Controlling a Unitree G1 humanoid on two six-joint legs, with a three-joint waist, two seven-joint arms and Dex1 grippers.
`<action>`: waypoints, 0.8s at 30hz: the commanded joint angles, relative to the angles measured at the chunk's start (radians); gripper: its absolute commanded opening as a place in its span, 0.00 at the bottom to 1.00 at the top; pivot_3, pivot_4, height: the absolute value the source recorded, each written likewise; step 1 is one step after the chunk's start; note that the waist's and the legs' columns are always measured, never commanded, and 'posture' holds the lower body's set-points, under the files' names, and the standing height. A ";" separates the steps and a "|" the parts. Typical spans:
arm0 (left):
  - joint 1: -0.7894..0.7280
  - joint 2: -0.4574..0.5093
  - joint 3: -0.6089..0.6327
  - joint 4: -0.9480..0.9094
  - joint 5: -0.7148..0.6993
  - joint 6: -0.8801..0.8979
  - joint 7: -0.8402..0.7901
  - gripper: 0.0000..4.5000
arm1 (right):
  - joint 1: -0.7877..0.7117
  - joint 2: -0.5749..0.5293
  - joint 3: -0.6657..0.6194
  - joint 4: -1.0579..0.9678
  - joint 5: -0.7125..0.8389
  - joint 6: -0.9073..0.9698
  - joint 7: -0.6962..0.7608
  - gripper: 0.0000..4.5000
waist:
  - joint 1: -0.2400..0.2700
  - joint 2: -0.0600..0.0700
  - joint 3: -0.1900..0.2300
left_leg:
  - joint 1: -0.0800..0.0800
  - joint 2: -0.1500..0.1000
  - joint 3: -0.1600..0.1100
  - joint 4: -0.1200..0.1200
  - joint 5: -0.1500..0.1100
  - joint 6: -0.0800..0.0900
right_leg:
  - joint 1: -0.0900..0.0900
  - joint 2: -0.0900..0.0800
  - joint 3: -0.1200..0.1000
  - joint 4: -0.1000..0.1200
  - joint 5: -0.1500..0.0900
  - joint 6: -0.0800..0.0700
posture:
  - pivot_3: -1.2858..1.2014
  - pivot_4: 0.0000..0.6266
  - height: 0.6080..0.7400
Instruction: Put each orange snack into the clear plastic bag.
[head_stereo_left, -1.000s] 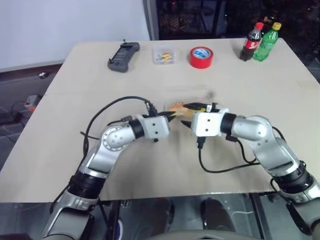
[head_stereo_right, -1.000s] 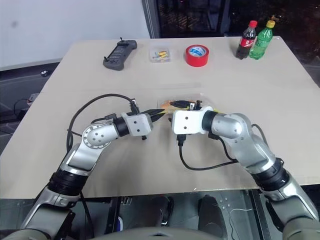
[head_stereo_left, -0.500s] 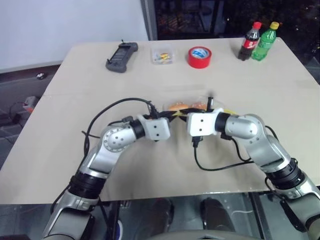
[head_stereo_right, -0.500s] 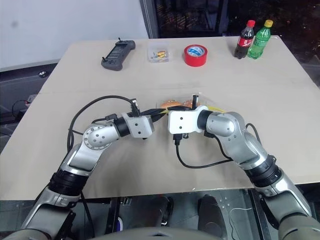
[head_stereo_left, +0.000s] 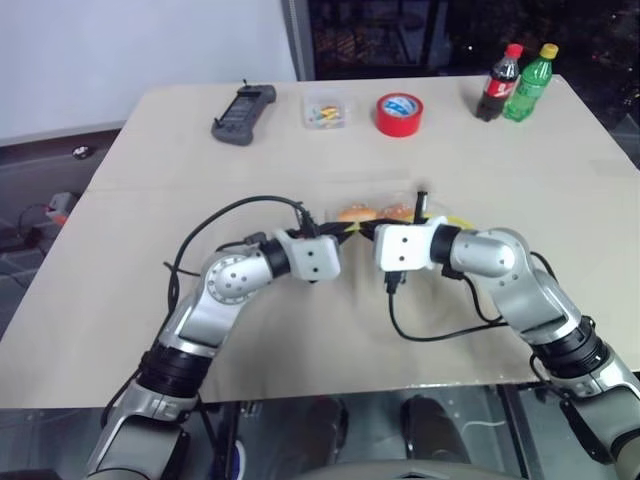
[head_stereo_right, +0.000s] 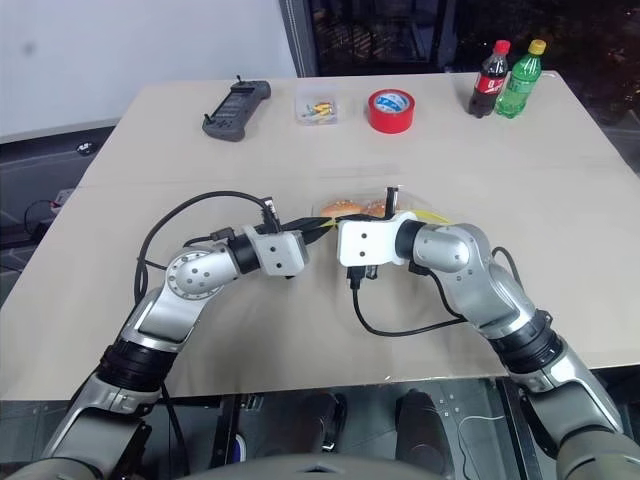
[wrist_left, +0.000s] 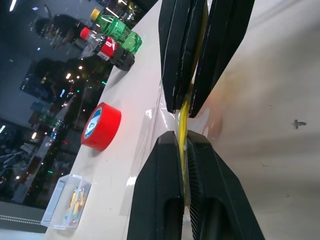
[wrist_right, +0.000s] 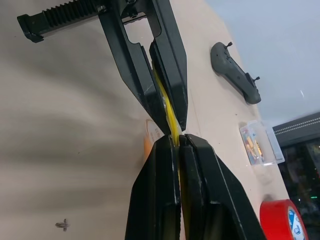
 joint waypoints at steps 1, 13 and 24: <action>-0.010 -0.001 0.007 -0.029 -0.011 -0.018 0.010 0.00 | -0.018 -0.003 -0.037 -0.007 -0.017 -0.008 -0.016 0.01 | 0.000 0.000 0.000 | 0.000 0.000 0.000 0.000 0.000 0.000 | 0.000 0.000 0.000 0.000 0.000 0.000 | 0.52 0.24 1.00; 0.022 0.013 0.044 -0.043 -0.069 -0.018 -0.003 0.00 | 0.031 -0.095 -0.100 0.002 -0.056 0.038 -0.030 0.01 | 0.001 0.000 0.000 | 0.000 0.000 0.000 0.000 0.000 0.000 | 0.000 0.000 0.000 0.000 0.000 0.000 | 0.52 0.24 1.00; 0.028 0.021 0.061 -0.040 -0.094 -0.004 0.014 0.00 | 0.098 -0.208 -0.218 -0.013 -0.089 0.117 -0.070 0.01 | 0.002 0.000 0.000 | 0.000 0.000 0.000 0.000 0.000 0.000 | 0.000 0.000 0.000 0.000 0.000 0.000 | 0.52 0.24 1.00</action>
